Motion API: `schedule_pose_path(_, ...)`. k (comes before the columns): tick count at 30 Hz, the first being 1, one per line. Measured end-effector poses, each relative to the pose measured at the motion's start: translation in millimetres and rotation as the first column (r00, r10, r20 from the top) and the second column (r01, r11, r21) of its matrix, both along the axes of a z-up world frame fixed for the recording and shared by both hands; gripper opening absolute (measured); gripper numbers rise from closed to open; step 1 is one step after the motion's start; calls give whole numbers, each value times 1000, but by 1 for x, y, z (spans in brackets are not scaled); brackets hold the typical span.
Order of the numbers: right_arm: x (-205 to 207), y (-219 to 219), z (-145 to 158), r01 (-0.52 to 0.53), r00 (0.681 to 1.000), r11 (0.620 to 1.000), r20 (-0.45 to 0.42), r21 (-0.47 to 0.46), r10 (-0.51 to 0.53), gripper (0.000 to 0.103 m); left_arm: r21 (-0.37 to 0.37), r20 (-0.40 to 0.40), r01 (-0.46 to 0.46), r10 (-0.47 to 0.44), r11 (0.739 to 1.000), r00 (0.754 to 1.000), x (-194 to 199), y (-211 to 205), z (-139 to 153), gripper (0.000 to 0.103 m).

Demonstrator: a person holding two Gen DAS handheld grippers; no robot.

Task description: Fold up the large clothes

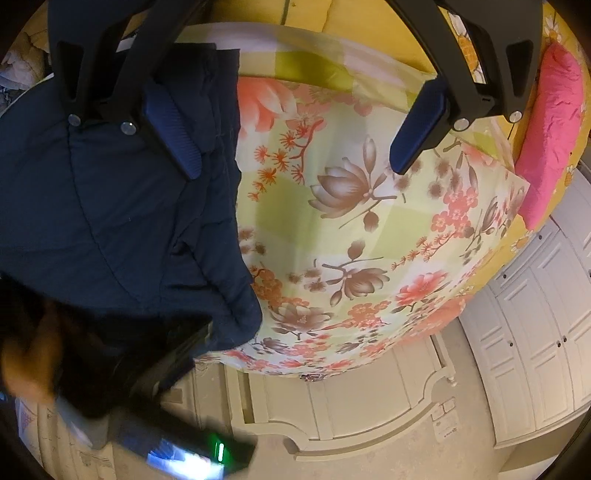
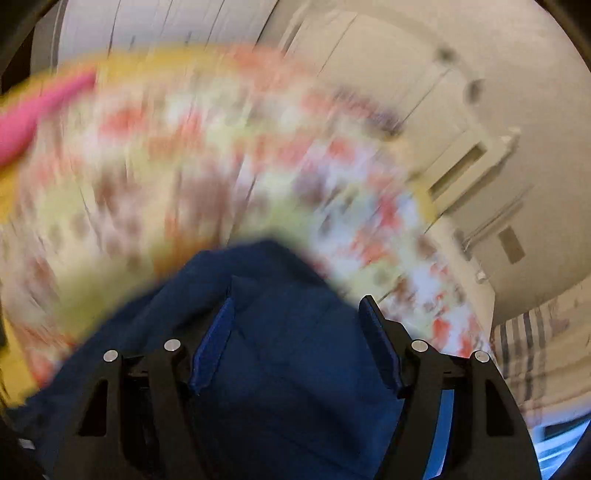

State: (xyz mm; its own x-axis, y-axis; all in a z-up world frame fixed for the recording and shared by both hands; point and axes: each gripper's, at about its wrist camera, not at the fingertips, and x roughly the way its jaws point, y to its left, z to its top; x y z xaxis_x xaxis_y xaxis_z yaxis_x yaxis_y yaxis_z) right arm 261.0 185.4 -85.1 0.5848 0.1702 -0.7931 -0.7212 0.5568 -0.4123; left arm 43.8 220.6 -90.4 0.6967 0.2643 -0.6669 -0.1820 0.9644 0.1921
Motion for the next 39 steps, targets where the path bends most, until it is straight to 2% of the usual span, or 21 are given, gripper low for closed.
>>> schedule_pose_path(4, -1, -2, 7, 11, 1000, 1000, -9, 1, -11, 68, -2, -6, 9, -9, 1000, 1000, 0, -1, -1, 101)
schedule_pose_path(6, -7, -12, 19, 24, 999, 999, -46, 49, -21, 68, 8, -4, 7, -7, 1000, 1000, 0, -2, 0, 101)
schedule_pose_path(7, -14, -24, 31, 23, 997, 994, -72, 103, -15, 69, 7, -3, 6, -6, 1000, 1000, -1, -2, -1, 101)
schedule_pose_path(9, -31, -44, 47, 16, 997, 982, -77, 189, -1, 86, 2, 0, 5, -5, 1000, 1000, -1, -2, -1, 101)
schedule_pose_path(11, -59, -71, 60, 1, 998, 966, -55, 257, 13, 89, -1, 1, 7, -7, 1000, 1000, -1, -1, -1, 101)
schedule_pose_path(13, -79, -83, 55, -13, 999, 969, -41, 246, 24, 89, -4, 0, 7, -7, 1000, 1000, -1, -1, -1, 101)
schedule_pose_path(15, -101, -97, 30, -25, 999, 981, -20, 195, 30, 90, -7, -3, 7, -7, 1000, 1000, -1, -2, -1, 101)
schedule_pose_path(16, -106, -104, 25, -24, 1000, 975, 0, 221, 24, 91, -12, -5, 7, -7, 1000, 1000, -1, -2, -1, 101)
schedule_pose_path(20, -117, -148, 36, 34, 997, 923, -71, 383, -7, 92, -43, -17, 3, -4, 999, 1000, -3, 3, 8, 101)
schedule_pose_path(22, -126, -182, 46, 63, 995, 887, -95, 458, -22, 94, -120, -23, 17, -20, 993, 1000, -6, 11, 15, 101)
schedule_pose_path(24, -130, -209, 47, 106, 992, 875, -114, 472, -59, 94, -282, -11, 48, -53, 958, 999, -9, 30, 26, 100)
schedule_pose_path(26, -132, -233, 42, 162, 983, 861, -151, 482, -100, 95, -353, 1, 55, -58, 934, 998, -5, 38, 36, 100)
schedule_pose_path(28, -131, -251, 33, 211, 972, 843, -201, 494, -125, 95, -352, -4, 64, -70, 934, 998, 3, 35, 44, 100)
schedule_pose_path(30, -128, -265, 18, 266, 953, 817, -269, 511, -142, 95, -292, -35, 98, -113, 951, 993, 16, 17, 48, 101)
schedule_pose_path(32, -124, -276, 11, 297, 937, 781, -327, 550, -126, 95, -201, -61, 127, -142, 971, 988, 29, -4, 49, 101)
schedule_pose_path(34, -121, -279, 7, 322, 921, 757, -373, 568, -111, 96, -154, -78, 135, -148, 979, 986, 41, -14, 49, 101)
schedule_pose_path(36, -119, -279, 3, 324, 913, 748, -400, 580, -85, 96, -179, -119, 149, -172, 973, 978, 56, -14, 42, 101)
schedule_pose_path(39, -110, -277, -9, 358, 874, 708, -485, 609, -26, 96, -319, -176, 176, -241, 931, 954, 77, 0, 23, 101)
